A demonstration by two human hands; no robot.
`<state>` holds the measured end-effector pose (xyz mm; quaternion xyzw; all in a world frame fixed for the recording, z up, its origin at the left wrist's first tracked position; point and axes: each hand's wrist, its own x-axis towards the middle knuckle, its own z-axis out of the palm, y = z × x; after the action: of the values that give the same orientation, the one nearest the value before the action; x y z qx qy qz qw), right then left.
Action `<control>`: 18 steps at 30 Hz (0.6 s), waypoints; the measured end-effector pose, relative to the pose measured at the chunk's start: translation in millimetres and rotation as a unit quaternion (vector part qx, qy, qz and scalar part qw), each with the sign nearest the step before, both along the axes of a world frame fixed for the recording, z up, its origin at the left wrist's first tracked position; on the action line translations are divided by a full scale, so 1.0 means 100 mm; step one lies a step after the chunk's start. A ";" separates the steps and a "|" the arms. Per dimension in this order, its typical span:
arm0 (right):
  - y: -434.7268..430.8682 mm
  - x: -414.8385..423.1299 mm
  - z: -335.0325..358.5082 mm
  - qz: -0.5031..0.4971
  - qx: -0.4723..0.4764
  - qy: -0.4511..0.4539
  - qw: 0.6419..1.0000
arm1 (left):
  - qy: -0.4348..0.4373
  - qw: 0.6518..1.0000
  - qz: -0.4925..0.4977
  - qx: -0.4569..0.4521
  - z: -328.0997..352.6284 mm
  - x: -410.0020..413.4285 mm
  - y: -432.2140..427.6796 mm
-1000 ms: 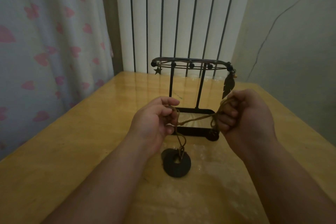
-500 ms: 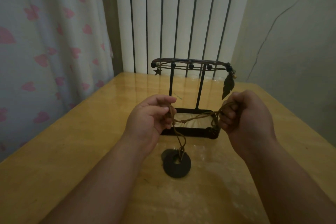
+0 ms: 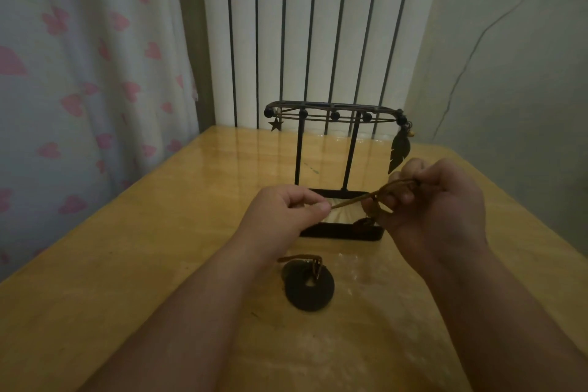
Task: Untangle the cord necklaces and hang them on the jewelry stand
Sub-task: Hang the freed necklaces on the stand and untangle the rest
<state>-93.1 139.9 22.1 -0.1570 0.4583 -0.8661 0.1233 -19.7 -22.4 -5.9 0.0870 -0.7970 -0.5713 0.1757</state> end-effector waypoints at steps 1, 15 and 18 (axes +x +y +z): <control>-0.01 0.00 -0.01 0.003 0.002 -0.003 1.000 | -0.009 1.000 -0.006 -0.020 0.01 0.01 0.02; -0.03 0.00 0.00 -0.008 0.181 -0.045 0.982 | 0.185 0.970 0.062 0.146 0.02 0.00 -0.06; -0.05 -0.01 -0.03 -0.019 0.247 -0.057 0.967 | 0.200 0.958 0.064 0.193 -0.01 -0.03 -0.09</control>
<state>-94.4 135.3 19.4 -0.0630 0.6529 -0.7360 0.1674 -23.1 -31.5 -6.9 0.0533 -0.6132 -0.7073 0.3477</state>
